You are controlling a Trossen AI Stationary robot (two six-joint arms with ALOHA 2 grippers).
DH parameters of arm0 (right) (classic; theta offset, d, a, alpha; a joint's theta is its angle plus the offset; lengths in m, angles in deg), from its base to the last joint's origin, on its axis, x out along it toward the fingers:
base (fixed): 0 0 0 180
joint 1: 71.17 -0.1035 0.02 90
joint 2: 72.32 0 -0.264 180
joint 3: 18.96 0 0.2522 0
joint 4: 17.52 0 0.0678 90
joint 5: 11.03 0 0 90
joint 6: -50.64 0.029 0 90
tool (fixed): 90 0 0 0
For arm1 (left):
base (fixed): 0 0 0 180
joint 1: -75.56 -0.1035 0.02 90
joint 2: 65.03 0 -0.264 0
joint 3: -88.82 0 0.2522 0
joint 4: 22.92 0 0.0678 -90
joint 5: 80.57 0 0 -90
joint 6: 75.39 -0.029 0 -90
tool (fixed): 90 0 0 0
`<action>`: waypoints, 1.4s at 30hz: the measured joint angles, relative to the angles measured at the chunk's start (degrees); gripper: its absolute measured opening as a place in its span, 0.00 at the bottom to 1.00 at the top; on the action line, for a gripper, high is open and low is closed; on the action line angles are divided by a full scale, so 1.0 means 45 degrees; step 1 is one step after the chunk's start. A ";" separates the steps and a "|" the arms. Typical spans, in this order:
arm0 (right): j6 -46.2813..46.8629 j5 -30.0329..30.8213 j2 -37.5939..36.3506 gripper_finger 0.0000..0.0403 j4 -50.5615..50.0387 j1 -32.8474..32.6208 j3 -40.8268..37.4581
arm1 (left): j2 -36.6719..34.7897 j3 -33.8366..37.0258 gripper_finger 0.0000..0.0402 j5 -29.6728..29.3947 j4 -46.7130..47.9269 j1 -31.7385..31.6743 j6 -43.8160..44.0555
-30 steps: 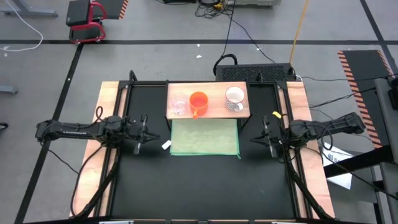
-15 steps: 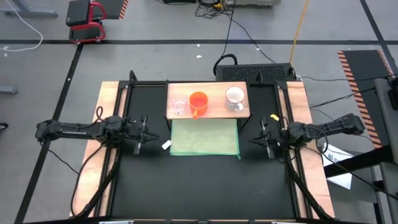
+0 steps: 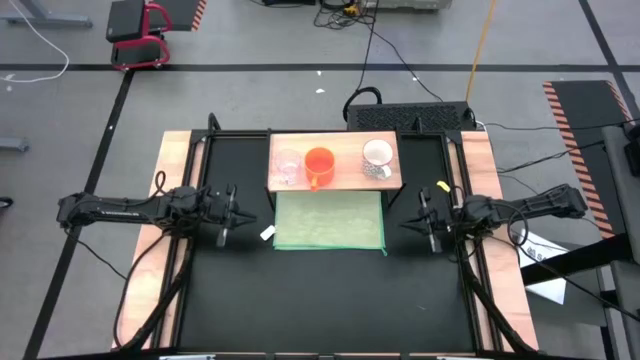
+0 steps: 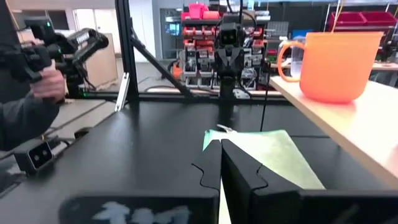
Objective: Stack small to large cups/mugs on shelf
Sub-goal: Return to Home Position
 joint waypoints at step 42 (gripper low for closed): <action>0.0014 -0.0010 0.0010 0.00 0.0215 0.0000 -0.0024 | -0.0002 0.0000 0.08 -0.0187 -0.0029 0.0000 0.0024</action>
